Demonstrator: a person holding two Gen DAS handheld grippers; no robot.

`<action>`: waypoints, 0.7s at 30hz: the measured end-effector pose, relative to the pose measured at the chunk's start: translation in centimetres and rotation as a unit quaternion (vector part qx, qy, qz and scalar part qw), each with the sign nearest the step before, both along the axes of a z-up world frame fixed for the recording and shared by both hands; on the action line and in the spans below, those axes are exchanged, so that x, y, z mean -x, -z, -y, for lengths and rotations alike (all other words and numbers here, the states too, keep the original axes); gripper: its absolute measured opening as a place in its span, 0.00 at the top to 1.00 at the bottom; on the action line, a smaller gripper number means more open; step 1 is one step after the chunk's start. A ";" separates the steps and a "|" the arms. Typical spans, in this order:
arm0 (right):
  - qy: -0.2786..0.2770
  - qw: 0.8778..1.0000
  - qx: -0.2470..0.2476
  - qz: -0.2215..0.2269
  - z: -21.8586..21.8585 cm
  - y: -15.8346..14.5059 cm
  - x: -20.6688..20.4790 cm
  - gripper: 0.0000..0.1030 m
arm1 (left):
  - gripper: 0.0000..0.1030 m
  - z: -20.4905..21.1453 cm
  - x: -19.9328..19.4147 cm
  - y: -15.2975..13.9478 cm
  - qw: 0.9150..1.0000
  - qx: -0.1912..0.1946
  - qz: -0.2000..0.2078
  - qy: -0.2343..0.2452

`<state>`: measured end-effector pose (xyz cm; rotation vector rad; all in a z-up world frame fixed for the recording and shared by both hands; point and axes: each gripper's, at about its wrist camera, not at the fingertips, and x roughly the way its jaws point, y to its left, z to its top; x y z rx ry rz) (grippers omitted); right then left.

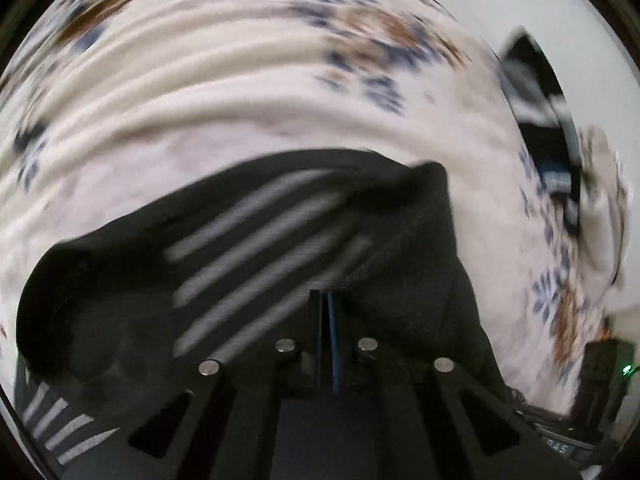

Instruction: Fold small clothes

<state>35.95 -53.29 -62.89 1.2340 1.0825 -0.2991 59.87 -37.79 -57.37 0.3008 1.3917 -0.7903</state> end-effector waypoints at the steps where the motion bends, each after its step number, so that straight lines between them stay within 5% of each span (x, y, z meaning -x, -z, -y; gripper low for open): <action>1: -0.005 1.000 0.007 -0.004 -0.2 -0.1 -0.1 0.84 | 0.99 -0.9 -0.5 0.1 1.000 0.001 -0.004 -0.011; 7: -0.022 0.999 0.031 -0.026 -0.6 -0.9 -0.7 0.84 | 1.00 -4.2 -1.4 0.4 0.999 -0.017 0.011 -0.049; 11: -0.034 0.999 0.017 -0.025 -0.4 -1.2 -1.0 0.79 | 0.97 -5.1 -2.5 0.5 0.995 0.047 -0.062 -0.067; 12: -0.034 0.999 0.008 -0.024 -0.3 -1.2 -1.0 0.76 | 0.91 -4.9 -2.5 0.5 0.992 0.071 -0.081 -0.067; 15: -0.022 1.000 -0.003 -0.017 0.4 -1.4 -0.7 0.72 | 0.38 -3.8 -2.3 0.8 0.993 0.076 -0.080 -0.053; 21: -0.008 0.998 0.038 -0.046 0.4 -1.6 -0.6 0.83 | 0.37 -5.6 -1.7 0.2 0.998 0.024 -0.015 -0.065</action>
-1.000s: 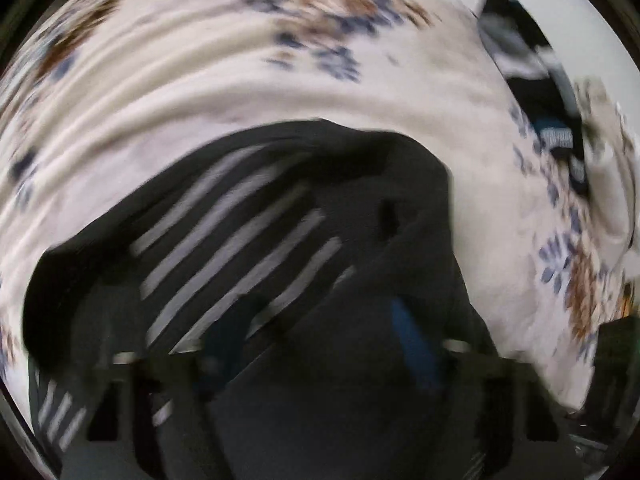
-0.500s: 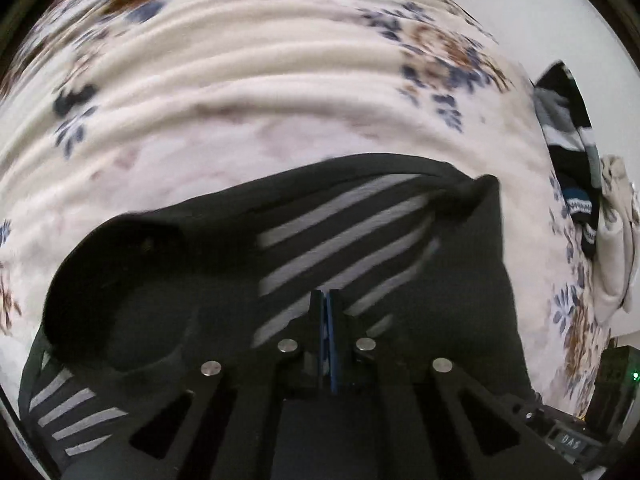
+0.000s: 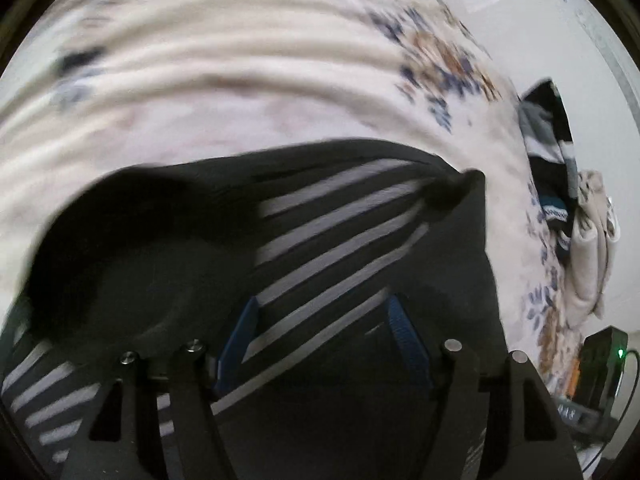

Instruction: Fold small clothes

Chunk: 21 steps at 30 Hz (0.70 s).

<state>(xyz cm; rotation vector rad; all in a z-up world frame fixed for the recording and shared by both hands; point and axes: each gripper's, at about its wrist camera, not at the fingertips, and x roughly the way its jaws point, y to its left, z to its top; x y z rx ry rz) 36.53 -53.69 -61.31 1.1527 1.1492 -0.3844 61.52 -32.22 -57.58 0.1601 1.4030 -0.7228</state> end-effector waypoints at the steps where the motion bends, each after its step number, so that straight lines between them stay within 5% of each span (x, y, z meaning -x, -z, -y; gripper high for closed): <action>1: -0.003 1.000 0.002 -0.004 0.0 0.0 -0.1 0.83 | 0.37 -2.0 0.4 -1.1 1.000 -0.007 0.023 -0.015; 4: -0.033 0.999 0.010 -0.019 -0.4 -0.3 -0.8 0.76 | 0.37 -9.4 1.7 -4.7 0.994 -0.014 0.074 -0.080; 6: -0.057 0.998 0.013 -0.030 -1.0 -1.2 -1.0 0.54 | 0.37 -15.3 3.0 -6.8 0.986 -0.013 0.090 -0.139; 9: -0.100 0.993 0.057 -0.038 -2.8 -3.3 -1.3 0.37 | 0.36 -24.4 6.5 -9.0 0.967 -0.029 0.102 -0.231; 14: -0.233 0.950 0.195 -0.071 -8.8 -6.3 -2.8 0.23 | 0.36 -38.2 14.3 -10.2 0.919 -0.095 0.093 -0.371; 21: -0.294 0.934 0.190 -0.077 -15.7 -6.8 -3.4 0.22 | 0.37 -50.9 28.2 -7.1 0.836 -0.073 -0.002 -0.543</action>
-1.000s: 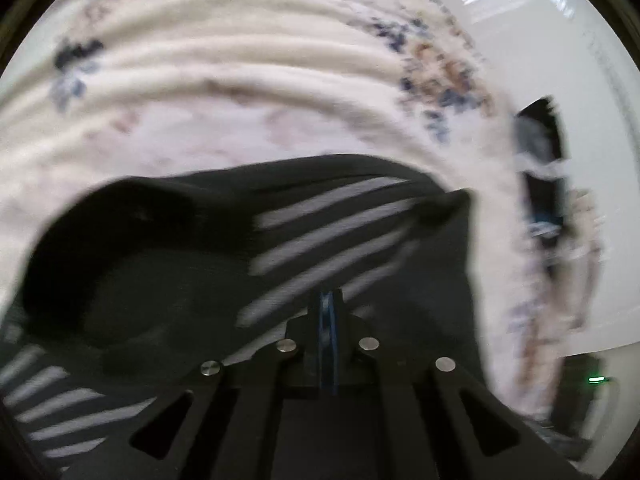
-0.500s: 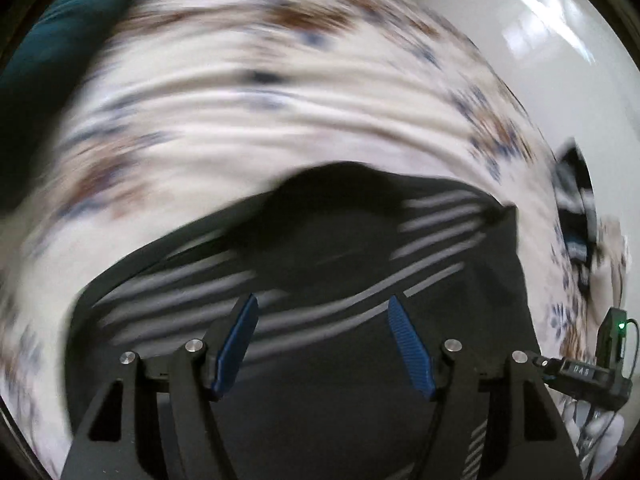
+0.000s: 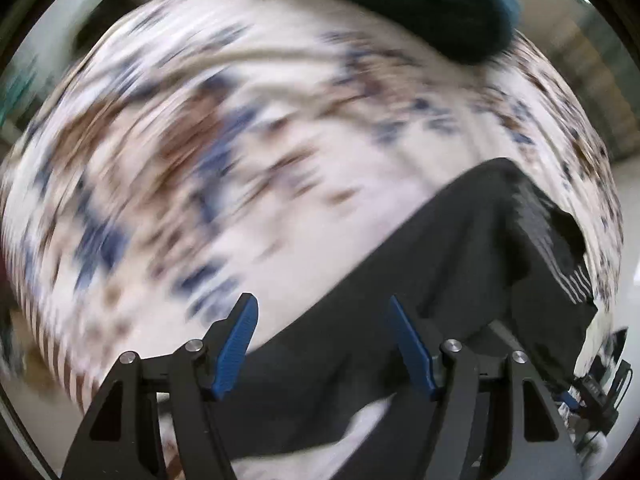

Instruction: Fold small clothes

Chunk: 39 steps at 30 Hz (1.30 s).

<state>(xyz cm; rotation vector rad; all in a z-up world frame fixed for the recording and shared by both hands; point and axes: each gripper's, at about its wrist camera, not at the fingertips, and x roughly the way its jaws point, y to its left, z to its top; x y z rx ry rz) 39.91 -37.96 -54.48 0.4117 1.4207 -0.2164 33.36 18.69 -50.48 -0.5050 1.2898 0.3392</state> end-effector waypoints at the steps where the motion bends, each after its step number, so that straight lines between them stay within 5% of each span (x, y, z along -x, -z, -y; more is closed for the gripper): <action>1: -0.005 1.000 0.003 -0.002 -1.2 -0.3 -0.2 0.22 | 0.37 -0.9 2.1 0.6 1.000 -0.008 -0.014 -0.021; 4: -0.018 1.000 0.004 -0.002 -3.4 -0.8 -0.1 0.22 | 0.37 -3.3 7.4 3.2 0.996 -0.005 -0.049 -0.070; 8: -0.029 0.999 0.008 -0.011 -7.2 -1.0 0.2 0.22 | 0.37 -6.7 12.9 7.8 0.983 0.049 -0.084 -0.156; 10: -0.033 0.999 0.014 -0.017 -8.6 -1.0 0.3 0.22 | 0.37 -7.5 14.4 10.3 0.970 0.121 -0.071 -0.200; 12: -0.041 0.999 0.021 -0.026 -9.9 -0.8 0.7 0.22 | 0.39 -7.1 14.4 10.7 0.968 0.141 -0.036 -0.206; 13: -0.042 0.998 0.024 -0.031 -10.5 -0.5 0.7 0.22 | 0.46 -6.7 13.9 10.4 0.973 0.127 -0.024 -0.191; 14: -0.044 0.998 0.024 -0.037 -11.1 -0.3 0.9 0.22 | 0.64 -6.2 13.4 10.1 0.978 0.115 -0.012 -0.174; 15: -0.044 0.998 0.026 -0.041 -11.5 -0.1 1.0 0.22 | 0.97 -5.8 12.7 9.7 0.982 0.100 -0.006 -0.158; 19: -0.049 0.997 0.036 -0.051 -13.0 0.2 1.6 0.22 | 0.97 -7.6 11.3 7.0 0.983 0.081 0.047 -0.157; 23: -0.060 0.996 0.047 -0.048 -14.2 -0.1 2.1 0.22 | 0.97 -13.4 10.6 4.4 0.975 0.073 0.099 -0.186; 29: -0.057 0.996 0.047 -0.050 -15.8 0.4 2.6 0.22 | 0.92 -20.0 7.3 6.4 0.972 0.104 0.097 -0.189; 32: -0.057 0.997 0.035 -0.049 -16.3 0.8 3.1 0.22 | 0.87 -21.2 8.4 8.3 0.957 0.164 0.091 -0.223; 33: -0.057 0.997 0.032 -0.049 -16.4 0.9 3.4 0.22 | 0.77 -21.2 9.4 8.6 0.951 0.178 0.091 -0.238; 36: -0.053 0.997 0.021 -0.046 -16.3 1.0 4.6 0.22 | 0.42 -19.6 13.8 8.6 0.923 0.215 0.126 -0.293; 39: -0.046 0.998 0.008 -0.033 -15.8 1.1 5.7 0.22 | 0.41 -16.7 17.1 10.0 0.889 0.268 0.130 -0.348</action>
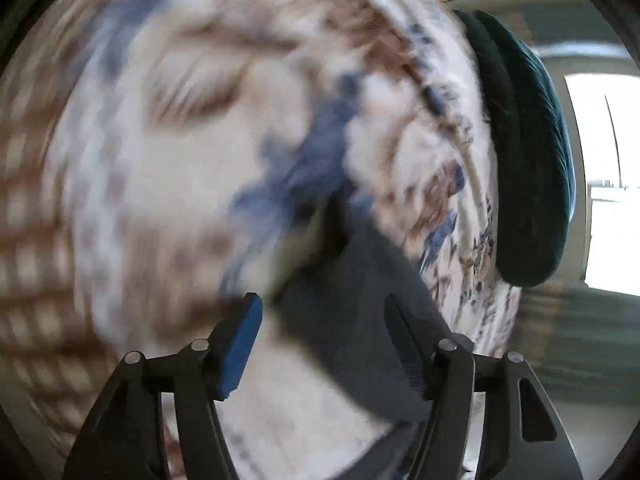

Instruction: Fold small clothes

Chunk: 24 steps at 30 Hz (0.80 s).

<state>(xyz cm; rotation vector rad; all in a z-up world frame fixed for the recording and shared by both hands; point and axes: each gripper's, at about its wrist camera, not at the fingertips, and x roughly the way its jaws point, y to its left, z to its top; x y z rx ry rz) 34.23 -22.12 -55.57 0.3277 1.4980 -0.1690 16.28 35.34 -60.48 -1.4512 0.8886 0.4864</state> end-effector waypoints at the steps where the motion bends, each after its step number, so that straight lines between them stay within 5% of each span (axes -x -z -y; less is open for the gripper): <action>1: 0.005 1.000 -0.006 0.005 0.3 0.0 0.4 0.22 | 0.41 1.1 0.3 0.7 1.000 0.019 0.001 -0.005; 5: 0.030 0.999 -0.025 0.025 1.9 -0.4 1.1 0.14 | 0.41 2.7 -1.3 2.2 0.999 0.020 -0.013 -0.030; 8: 0.031 0.999 -0.028 0.033 2.8 -1.0 1.1 0.14 | 0.44 1.9 -3.5 1.0 0.996 -0.044 -0.032 -0.069; 10: 0.025 0.999 -0.023 0.040 3.3 -1.4 1.0 0.14 | 0.92 1.7 -5.6 -0.7 0.992 -0.099 -0.042 -0.067; 15: 0.009 0.998 -0.016 0.055 6.0 -3.4 0.6 0.14 | 0.92 3.3 -11.6 -5.5 0.985 -0.172 -0.006 0.006; 20: 0.011 0.998 -0.016 0.064 9.9 -4.3 0.7 0.14 | 0.92 11.0 -20.1 -12.9 0.955 -0.248 0.063 0.151; 24: 0.041 0.996 -0.026 0.077 12.8 -4.1 -0.2 0.14 | 0.92 24.1 -28.1 -16.4 0.912 -0.238 0.126 0.310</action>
